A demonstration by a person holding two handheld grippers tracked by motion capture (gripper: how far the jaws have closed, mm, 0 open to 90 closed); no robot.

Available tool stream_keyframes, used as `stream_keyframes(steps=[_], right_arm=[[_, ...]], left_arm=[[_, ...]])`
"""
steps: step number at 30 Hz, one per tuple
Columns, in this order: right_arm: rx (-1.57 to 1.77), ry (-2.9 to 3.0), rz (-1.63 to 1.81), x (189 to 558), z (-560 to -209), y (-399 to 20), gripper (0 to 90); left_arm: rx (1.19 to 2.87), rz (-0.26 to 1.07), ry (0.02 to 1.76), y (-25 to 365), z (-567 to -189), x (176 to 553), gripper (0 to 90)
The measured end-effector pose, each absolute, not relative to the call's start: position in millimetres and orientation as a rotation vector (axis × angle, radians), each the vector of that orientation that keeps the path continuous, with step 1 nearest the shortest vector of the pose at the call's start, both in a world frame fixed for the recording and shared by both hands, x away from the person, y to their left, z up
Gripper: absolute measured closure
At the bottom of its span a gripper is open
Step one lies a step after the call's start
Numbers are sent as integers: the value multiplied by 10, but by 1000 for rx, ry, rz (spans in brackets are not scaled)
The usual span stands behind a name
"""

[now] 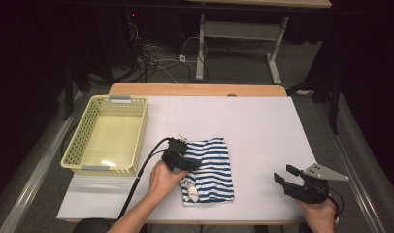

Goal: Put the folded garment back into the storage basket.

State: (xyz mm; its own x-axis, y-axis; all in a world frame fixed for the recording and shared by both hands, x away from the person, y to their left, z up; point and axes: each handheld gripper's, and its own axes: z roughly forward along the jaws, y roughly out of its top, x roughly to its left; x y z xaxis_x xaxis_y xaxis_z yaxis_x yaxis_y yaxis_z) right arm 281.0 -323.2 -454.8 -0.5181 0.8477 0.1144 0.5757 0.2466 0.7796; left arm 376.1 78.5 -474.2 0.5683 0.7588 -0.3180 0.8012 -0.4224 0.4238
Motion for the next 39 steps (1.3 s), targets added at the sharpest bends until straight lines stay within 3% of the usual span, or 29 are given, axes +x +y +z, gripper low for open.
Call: stream_keyframes(steps=[9, 14, 39], right_arm=[[1310, 2195, 1149, 2811, -4549, -3226, 401], [1309, 2200, 1149, 2814, -4552, -3228, 402], [1315, 2210, 1147, 2817, -4557, -3224, 398]], left_arm=[[2271, -102, 1231, 755, -4736, 3762, 604], [2271, -134, 1200, 758, -4731, 3777, 721], [2270, -48, 1038, 824, -4085, 3867, 748]])
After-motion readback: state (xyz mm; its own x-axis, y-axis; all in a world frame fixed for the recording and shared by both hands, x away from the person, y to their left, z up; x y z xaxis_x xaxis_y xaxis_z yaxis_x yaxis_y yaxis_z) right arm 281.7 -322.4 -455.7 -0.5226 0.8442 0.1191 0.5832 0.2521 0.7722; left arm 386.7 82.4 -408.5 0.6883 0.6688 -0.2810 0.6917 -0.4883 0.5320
